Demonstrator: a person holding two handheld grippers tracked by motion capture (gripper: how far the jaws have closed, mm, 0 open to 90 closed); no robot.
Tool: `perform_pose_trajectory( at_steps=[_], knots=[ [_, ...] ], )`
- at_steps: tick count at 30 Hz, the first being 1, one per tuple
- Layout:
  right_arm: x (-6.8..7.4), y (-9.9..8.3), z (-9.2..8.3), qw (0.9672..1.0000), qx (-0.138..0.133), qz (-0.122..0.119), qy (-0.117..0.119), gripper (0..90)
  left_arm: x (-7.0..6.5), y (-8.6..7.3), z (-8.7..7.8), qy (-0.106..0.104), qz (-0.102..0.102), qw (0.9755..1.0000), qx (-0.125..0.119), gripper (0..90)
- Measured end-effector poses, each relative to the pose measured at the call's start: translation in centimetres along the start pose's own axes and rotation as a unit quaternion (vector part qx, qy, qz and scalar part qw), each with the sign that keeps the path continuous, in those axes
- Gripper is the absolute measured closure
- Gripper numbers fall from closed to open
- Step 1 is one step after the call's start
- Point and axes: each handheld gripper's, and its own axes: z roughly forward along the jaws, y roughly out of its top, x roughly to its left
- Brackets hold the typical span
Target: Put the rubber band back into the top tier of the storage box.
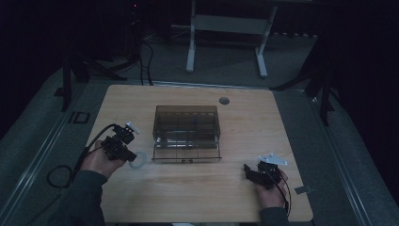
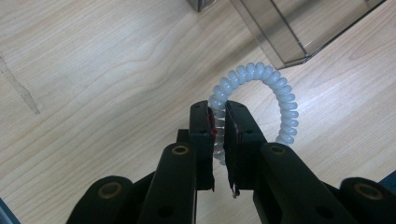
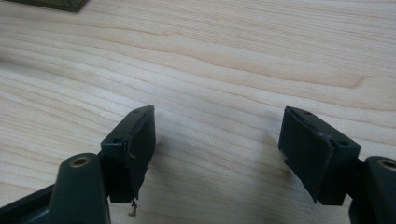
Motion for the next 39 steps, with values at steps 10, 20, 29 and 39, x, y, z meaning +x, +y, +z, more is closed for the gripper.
perform_pose_trajectory(
  at_steps=[10, 20, 29, 39],
  knots=[
    [0.0, 0.0, 0.0, 1.0, 0.0, 0.0, 0.0, 27.1, -0.4, 0.6, -0.2, 0.0, 0.006, 1.0, -0.004, 81.8],
    [0.0, 0.0, 0.0, 1.0, -0.001, -0.002, 0.0, 27.1, -1.1, 1.3, -0.1, -0.002, 0.011, 0.9999, -0.01, 81.8],
    [0.0, 0.0, 0.0, 1.0, 0.0, -0.001, 0.0, 27.1, -1.4, 1.7, 0.0, -0.004, 0.013, 0.9998, -0.014, 81.8],
    [0.0, 0.0, 0.0, 1.0, 0.0, -0.001, 0.0, 27.1, -1.8, 2.3, 0.1, -0.004, 0.019, 0.9997, -0.017, 81.7]
  ],
)
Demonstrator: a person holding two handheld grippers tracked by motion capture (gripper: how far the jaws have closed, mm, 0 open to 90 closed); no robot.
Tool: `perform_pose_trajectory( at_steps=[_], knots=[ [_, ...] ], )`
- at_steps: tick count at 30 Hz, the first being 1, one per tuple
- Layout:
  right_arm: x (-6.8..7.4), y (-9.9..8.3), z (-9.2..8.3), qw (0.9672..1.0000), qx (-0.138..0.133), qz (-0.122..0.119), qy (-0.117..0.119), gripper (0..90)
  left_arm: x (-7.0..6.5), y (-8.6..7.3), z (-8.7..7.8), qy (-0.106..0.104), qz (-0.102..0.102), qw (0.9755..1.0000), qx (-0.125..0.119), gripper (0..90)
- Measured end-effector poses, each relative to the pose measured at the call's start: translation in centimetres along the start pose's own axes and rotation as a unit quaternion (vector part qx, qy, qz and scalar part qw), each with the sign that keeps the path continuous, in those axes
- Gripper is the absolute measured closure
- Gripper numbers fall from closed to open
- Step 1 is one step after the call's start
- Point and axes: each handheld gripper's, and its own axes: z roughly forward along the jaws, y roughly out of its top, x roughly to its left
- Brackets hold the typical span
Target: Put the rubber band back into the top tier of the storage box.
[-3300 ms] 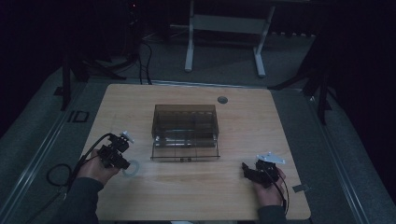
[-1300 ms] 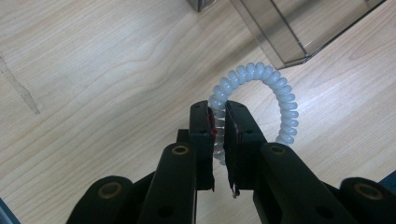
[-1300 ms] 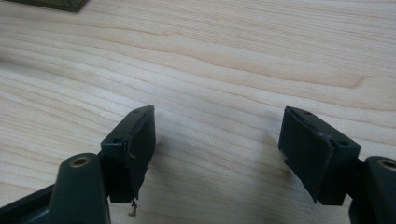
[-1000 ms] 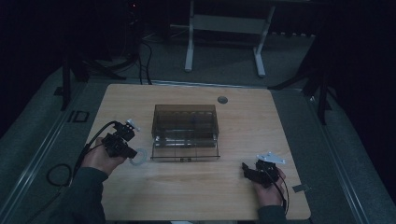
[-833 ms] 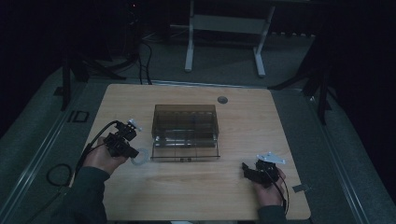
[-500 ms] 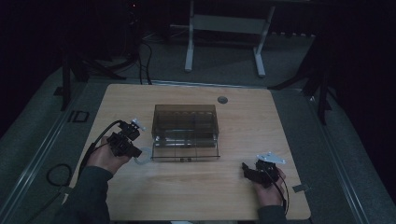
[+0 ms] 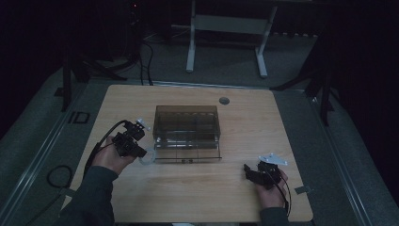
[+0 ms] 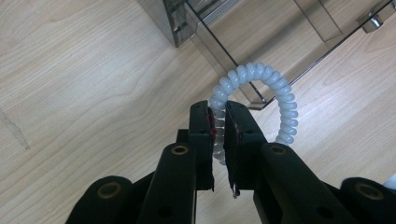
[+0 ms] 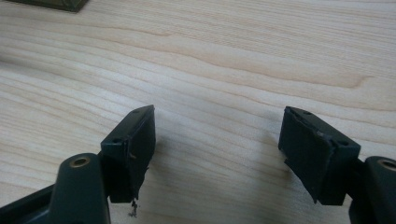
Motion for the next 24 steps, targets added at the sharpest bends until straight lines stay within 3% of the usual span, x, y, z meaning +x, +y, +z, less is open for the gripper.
perform_pose_trajectory(
  at_steps=[24],
  knots=[
    [0.0, 0.0, 0.0, 1.0, 0.001, 0.001, 0.0, 27.1, -1.0, 1.7, 0.1, -0.004, 0.016, 0.9998, -0.012, 81.7]
  ],
)
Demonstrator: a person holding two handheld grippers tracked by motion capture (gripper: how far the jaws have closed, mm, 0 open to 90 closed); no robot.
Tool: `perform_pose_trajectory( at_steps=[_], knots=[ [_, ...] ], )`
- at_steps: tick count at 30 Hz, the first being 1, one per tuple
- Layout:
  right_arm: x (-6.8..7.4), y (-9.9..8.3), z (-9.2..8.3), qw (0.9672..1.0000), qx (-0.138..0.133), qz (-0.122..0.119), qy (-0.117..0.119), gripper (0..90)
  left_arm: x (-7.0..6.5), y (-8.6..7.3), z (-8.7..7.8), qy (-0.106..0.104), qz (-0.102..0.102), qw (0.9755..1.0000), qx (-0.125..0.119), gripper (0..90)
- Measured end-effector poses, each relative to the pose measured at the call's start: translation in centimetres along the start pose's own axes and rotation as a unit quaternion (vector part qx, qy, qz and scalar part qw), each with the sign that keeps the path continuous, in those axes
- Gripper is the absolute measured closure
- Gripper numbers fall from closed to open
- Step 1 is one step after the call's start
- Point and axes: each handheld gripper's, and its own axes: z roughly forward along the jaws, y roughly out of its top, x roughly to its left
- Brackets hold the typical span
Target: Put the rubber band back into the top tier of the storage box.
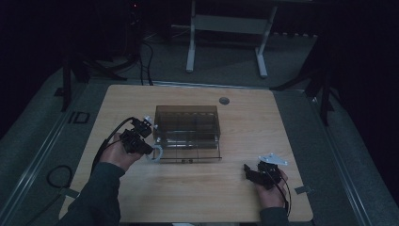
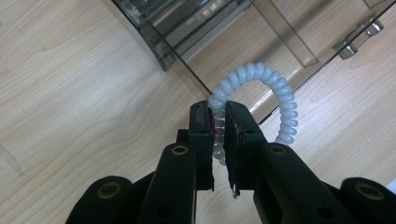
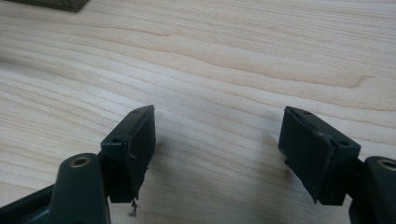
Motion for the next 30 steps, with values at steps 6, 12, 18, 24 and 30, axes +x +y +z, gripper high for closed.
perform_pose_trajectory(
  at_steps=[6, 12, 18, 24, 30],
  knots=[
    [0.0, 0.0, 0.0, 1.0, 0.0, 0.0, 0.0, 27.1, -0.3, 0.4, 0.1, -0.001, 0.005, 1.0, -0.001, 81.7],
    [0.0, 0.0, 0.0, 1.0, -0.001, -0.001, 0.0, 27.1, -0.5, 0.5, 0.1, -0.002, 0.006, 1.0, -0.003, 81.7],
    [0.0, 0.0, 0.0, 1.0, -0.001, -0.002, 0.001, 27.1, -0.6, 0.8, 0.2, -0.003, 0.008, 0.9999, -0.006, 81.7],
    [0.0, 0.0, 0.0, 1.0, -0.001, -0.002, 0.001, 27.1, -0.9, 1.1, 0.3, -0.006, 0.011, 0.9999, -0.006, 81.7],
    [0.0, 0.0, 0.0, 1.0, -0.001, -0.002, 0.002, 27.1, -1.1, 1.4, 0.3, -0.006, 0.013, 0.9999, -0.008, 81.7]
  ],
)
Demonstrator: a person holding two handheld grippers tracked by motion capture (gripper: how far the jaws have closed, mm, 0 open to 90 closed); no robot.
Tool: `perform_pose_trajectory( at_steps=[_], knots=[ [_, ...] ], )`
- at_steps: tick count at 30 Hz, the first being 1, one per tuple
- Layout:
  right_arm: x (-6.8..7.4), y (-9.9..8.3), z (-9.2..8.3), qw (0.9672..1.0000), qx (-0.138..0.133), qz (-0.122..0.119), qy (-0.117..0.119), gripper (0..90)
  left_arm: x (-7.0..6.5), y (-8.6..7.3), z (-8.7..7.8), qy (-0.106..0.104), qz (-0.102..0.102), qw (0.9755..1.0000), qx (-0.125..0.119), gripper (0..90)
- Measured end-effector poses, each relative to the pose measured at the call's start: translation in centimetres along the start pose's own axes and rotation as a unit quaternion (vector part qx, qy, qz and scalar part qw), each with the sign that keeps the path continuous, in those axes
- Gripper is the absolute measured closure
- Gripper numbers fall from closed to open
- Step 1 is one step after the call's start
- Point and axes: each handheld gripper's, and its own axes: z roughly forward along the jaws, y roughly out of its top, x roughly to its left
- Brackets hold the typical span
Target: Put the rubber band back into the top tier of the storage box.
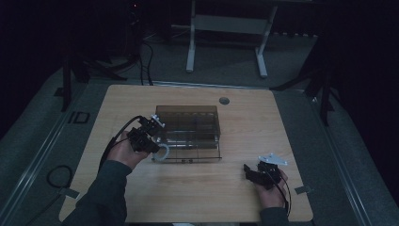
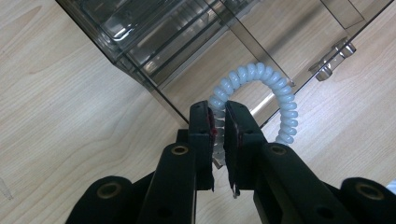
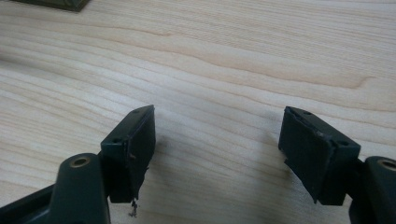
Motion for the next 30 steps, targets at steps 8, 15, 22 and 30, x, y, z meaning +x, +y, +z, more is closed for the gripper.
perform_pose_trajectory(
  at_steps=[8, 15, 22, 30],
  knots=[
    [0.0, 0.0, 0.0, 1.0, 0.0, 0.0, 0.0, 27.1, -0.2, 0.4, 0.2, -0.001, 0.002, 1.0, -0.002, 81.6],
    [0.0, 0.0, 0.0, 1.0, 0.0, -0.001, 0.0, 27.1, -0.4, 0.8, 0.5, 0.011, 0.007, 0.9999, 0.002, 81.5],
    [0.0, 0.0, 0.0, 1.0, 0.0, 0.0, 0.001, 27.1, -0.4, 1.2, 0.9, 0.011, 0.008, 0.9999, 0.002, 81.5],
    [0.0, 0.0, 0.0, 1.0, 0.0, -0.001, 0.001, 27.1, 0.0, 1.3, 1.4, 0.014, 0.004, 0.9999, 0.006, 81.2]
  ],
)
